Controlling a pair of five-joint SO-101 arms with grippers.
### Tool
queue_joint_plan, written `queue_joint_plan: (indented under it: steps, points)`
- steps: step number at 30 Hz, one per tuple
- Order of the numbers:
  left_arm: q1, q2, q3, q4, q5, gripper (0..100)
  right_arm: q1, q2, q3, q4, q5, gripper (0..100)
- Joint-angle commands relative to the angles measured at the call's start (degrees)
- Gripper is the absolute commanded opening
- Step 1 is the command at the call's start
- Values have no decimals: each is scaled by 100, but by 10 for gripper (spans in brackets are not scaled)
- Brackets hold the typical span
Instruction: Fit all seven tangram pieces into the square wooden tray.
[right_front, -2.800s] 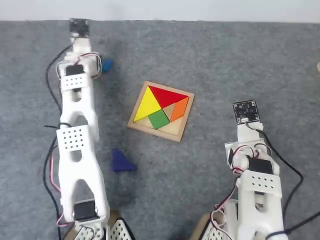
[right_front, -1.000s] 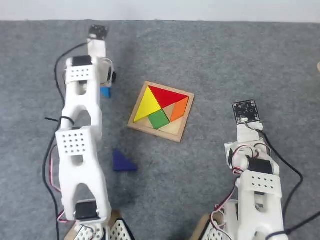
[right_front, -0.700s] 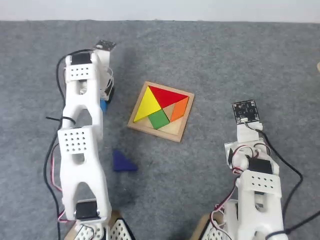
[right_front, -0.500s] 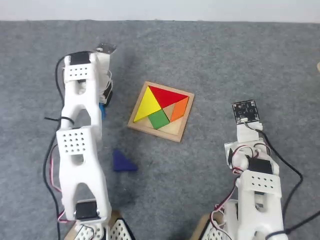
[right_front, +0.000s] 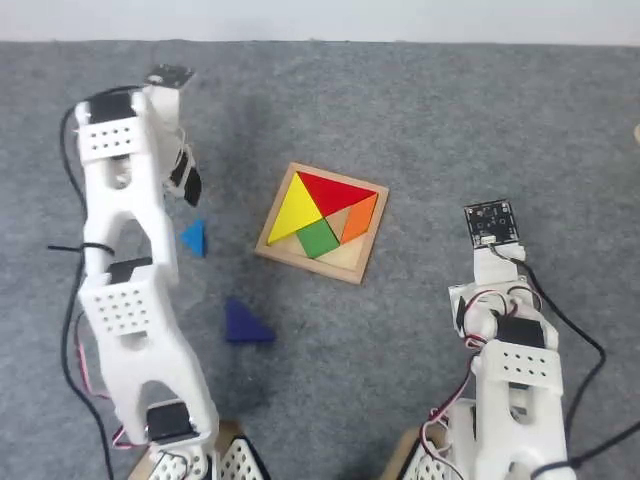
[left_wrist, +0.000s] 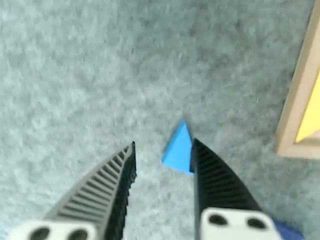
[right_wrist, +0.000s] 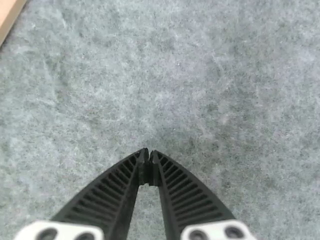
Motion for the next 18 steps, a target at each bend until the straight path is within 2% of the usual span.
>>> queue_joint_plan:
  steps: [1, 4, 10, 18]
  points:
    - [-53, -492, 866, 211, -114, 188, -22, 13, -167, -31, 114, 24]
    - [-26, -484, 1393, 70, -123, 188, -22, 13, -167, -40, 237, 24]
    - [-9, -466, 2211, -774, -88, 188, -22, 13, -167, -40, 264, 24]
    - [-18, -466, 2378, -1451, -79, 190, -22, 13, -167, -13, 255, 24]
